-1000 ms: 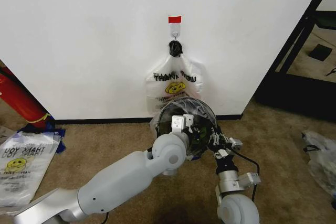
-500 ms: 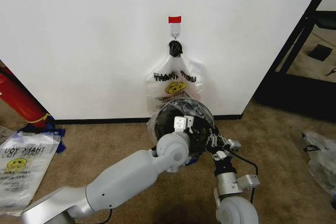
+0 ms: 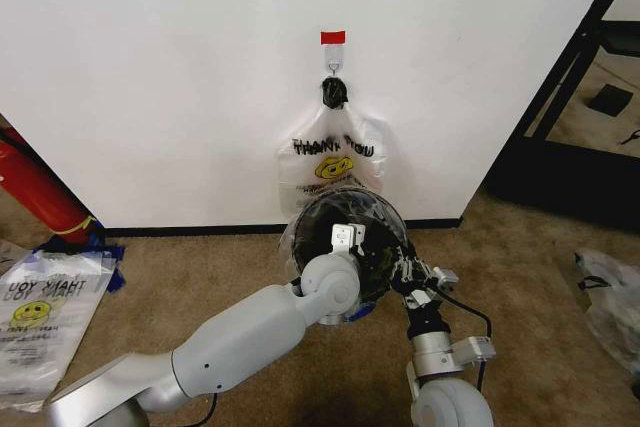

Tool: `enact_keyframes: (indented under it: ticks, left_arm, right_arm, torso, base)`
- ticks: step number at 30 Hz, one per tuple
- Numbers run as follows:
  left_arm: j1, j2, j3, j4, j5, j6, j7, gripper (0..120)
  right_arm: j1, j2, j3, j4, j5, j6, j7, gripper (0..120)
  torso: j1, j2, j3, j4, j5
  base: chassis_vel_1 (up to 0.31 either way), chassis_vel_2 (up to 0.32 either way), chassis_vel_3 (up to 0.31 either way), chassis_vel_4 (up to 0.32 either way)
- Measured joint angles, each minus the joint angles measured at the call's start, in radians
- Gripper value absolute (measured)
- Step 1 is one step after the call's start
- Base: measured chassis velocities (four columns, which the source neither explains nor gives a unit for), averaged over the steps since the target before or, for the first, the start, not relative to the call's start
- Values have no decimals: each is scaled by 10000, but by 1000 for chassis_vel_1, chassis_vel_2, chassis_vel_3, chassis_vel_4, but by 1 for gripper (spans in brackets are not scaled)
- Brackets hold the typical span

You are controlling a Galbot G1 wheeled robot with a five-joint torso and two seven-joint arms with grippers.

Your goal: Pick up the garbage bag from the wall and place it over the trash bin.

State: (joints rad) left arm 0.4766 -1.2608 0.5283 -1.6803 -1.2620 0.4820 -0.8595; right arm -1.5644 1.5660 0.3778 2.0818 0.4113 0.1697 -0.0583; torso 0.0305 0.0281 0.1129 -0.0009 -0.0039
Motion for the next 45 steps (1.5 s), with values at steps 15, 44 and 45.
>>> enact_keyframes:
  ticks: [15, 44, 45]
  left_arm:
    - [139, 629, -344, -945, 137, -213, 16, 0]
    - [447, 532, -333, -381, 1109, -949, 349, 0]
    - [479, 704, -364, -637, 1034, -925, 337, 0]
  right_arm:
    - [225, -55, 255, -66, 132, -2, 70, 1]
    - [52, -85, -32, 70, 58, -41, 95, 1]
    - [103, -89, 14, 46, 76, -47, 110, 1]
  torso:
    - [-1, 0, -1, 3, 0]
    - [0, 0, 0, 0, -1]
    - [0, 0, 0, 0, -1]
  base:
    - [0, 0, 0, 0]
    - [0, 0, 0, 0]
    - [0, 0, 0, 0]
